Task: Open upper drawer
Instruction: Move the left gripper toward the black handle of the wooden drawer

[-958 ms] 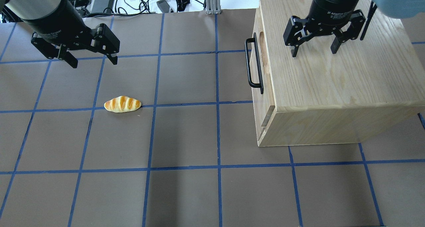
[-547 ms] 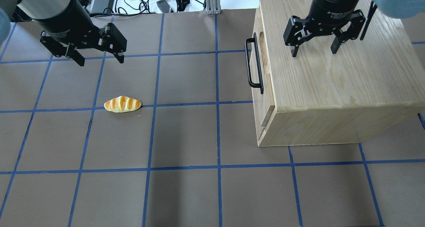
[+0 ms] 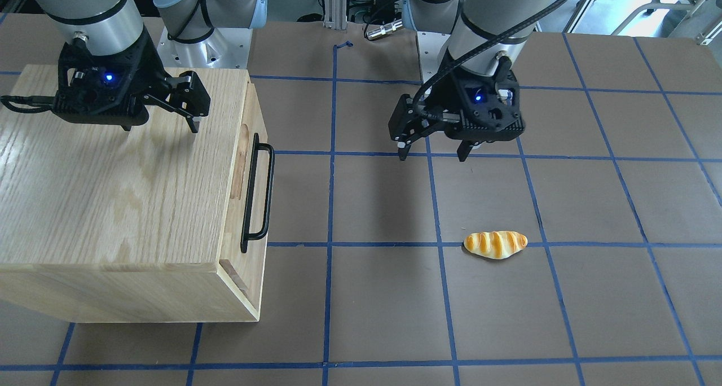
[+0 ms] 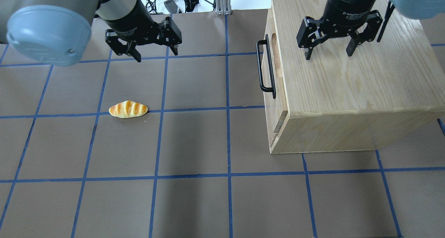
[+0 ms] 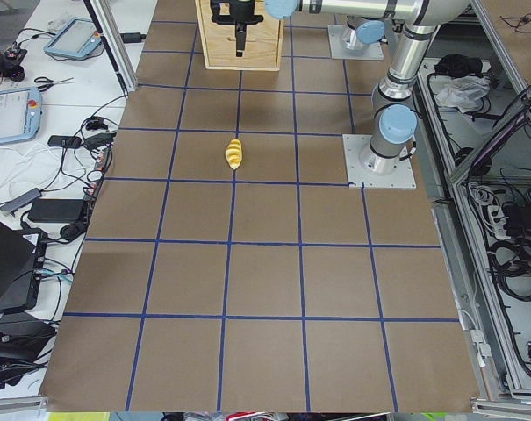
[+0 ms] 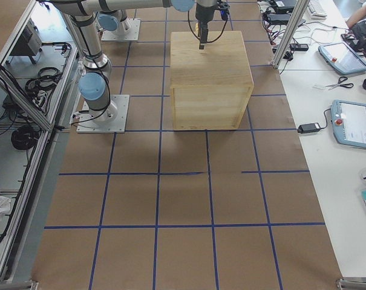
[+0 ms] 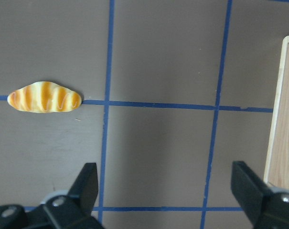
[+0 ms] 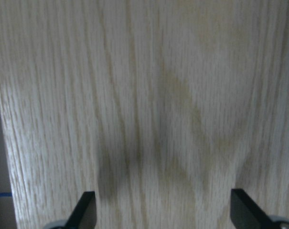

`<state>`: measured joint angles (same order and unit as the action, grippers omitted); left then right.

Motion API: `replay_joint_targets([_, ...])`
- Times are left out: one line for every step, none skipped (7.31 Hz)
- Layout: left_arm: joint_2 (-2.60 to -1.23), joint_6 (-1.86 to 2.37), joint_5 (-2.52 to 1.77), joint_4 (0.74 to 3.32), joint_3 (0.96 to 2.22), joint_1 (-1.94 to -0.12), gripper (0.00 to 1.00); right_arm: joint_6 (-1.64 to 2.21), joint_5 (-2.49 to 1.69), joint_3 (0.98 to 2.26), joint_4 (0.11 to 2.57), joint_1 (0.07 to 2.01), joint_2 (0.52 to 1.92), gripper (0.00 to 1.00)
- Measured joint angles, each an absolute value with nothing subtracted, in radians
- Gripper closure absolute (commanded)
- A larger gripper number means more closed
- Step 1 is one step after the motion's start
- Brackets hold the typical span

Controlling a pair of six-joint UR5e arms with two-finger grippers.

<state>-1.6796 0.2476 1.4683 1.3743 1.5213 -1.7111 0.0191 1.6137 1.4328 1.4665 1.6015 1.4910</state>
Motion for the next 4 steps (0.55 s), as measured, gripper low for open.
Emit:
replay_joint_targets([-1.716,0.32,1.45,1.329,1.521,-1.751,0.0,0.02,1.614,1.433,1.466,1.601,1.491,0.0])
replay_joint_targets([-1.755,0.403,1.416,1.281,1.521,-1.788,0.0,0.02,1.614,1.433,1.466,1.601,1.491,0.0])
replay_joint_targets([-1.79,0.491,1.362,1.244,1.52,-1.816,0.0,0.019,1.614,1.434,1.467,1.601,1.491,0.0])
replay_joint_targets([-1.821,0.569,1.321,1.218,1.519,-1.842,0.0,0.019,1.614,1.434,1.466,1.601,1.491,0.0])
